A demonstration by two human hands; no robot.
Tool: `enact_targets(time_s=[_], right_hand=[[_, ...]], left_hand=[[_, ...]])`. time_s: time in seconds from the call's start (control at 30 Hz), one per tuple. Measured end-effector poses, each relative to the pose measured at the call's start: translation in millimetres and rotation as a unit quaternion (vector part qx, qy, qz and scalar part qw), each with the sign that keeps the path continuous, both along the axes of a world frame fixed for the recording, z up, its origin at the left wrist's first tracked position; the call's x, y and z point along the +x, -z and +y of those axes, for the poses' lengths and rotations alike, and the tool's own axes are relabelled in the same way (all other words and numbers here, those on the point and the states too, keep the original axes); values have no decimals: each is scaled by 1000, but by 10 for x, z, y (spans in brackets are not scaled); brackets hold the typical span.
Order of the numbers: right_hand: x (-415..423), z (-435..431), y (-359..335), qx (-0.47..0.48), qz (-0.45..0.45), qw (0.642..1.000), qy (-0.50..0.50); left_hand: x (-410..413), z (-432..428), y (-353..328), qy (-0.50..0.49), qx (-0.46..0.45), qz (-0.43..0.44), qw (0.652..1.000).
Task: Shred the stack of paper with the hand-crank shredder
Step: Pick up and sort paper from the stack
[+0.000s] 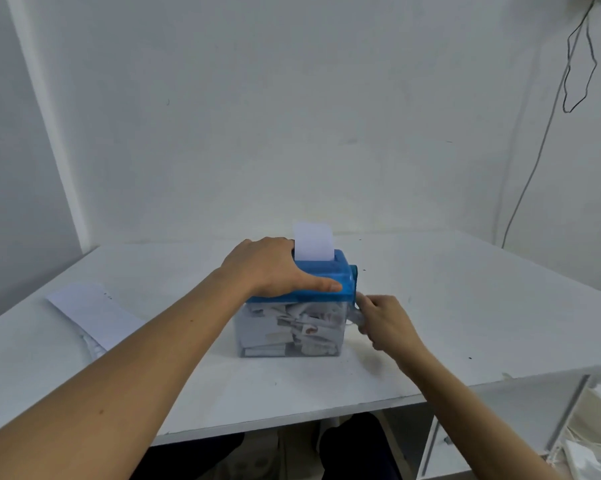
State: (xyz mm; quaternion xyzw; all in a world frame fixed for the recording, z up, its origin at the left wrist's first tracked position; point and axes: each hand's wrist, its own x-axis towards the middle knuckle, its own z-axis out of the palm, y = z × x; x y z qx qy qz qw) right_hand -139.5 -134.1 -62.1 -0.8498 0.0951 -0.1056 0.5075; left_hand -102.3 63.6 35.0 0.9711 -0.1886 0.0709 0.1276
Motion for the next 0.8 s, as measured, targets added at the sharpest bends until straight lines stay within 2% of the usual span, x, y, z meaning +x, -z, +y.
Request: enact_targets(time_s=[0.13, 0.27, 0.43, 0.7, 0.8], right_hand=[[-423, -87, -504, 67, -41, 994, -70], [-440, -129, -831, 79, -63, 984, -147], [-3, 6, -981, 140, -134, 979, -62], [565, -46, -1080, 103, -148, 984, -14], [768, -19, -783, 69, -102, 992, 21]], left_hand=[[20, -7, -40, -3, 7, 16, 1000], [45, -19, -29, -5, 10, 21, 1000], [18, -9, -45, 12, -9, 20, 1000], [48, 0, -29, 38, -5, 12, 999], [43, 8, -16, 42, -4, 13, 999]])
